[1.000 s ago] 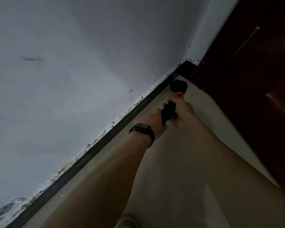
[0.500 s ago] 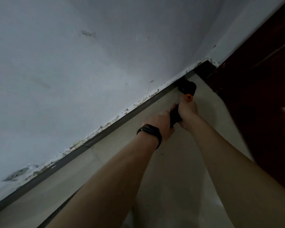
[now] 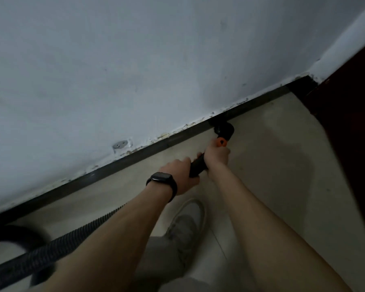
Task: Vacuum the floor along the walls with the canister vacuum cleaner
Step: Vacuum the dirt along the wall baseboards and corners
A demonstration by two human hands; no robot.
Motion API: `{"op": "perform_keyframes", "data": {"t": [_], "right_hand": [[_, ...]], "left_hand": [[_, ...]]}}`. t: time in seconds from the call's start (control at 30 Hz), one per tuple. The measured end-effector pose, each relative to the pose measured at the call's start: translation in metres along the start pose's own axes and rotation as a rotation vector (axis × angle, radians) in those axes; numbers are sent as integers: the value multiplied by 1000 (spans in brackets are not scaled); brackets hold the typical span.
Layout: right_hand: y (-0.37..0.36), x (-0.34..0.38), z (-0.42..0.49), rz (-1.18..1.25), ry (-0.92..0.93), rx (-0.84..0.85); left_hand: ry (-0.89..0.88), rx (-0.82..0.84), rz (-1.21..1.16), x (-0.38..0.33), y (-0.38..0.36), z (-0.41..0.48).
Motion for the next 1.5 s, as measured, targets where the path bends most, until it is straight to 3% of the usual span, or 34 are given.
{"op": "perform_keyframes", "data": {"t": [0.47, 0.83, 1.03, 1.17, 1.4, 1.5], "right_hand": [[-116, -122, -127, -279, 10, 73], [-165, -189, -173, -252, -17, 135], [-188, -212, -173, -224, -215, 336], [-159, -210, -153, -216, -172, 265], [-20, -170, -106, -116, -88, -44], [-5, -168, -97, -181, -103, -10]], "left_hand": [[286, -92, -220, 140, -23, -177], [344, -76, -208, 208, -41, -242], [403, -90, -194, 239, -60, -261], [299, -37, -171, 218, -67, -242], [-59, 79, -116, 106, -96, -167], [-92, 79, -82, 97, -109, -160]]}}
Point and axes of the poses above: each hand's wrist, its own z-axis towards the middle knuckle, its own y-axis out of the back of the hand, x = y × z, the point moved 8 cm from there along z, towards the middle knuckle, and after that the axes turned 9 degrees about -y, right-handed, at the moved point
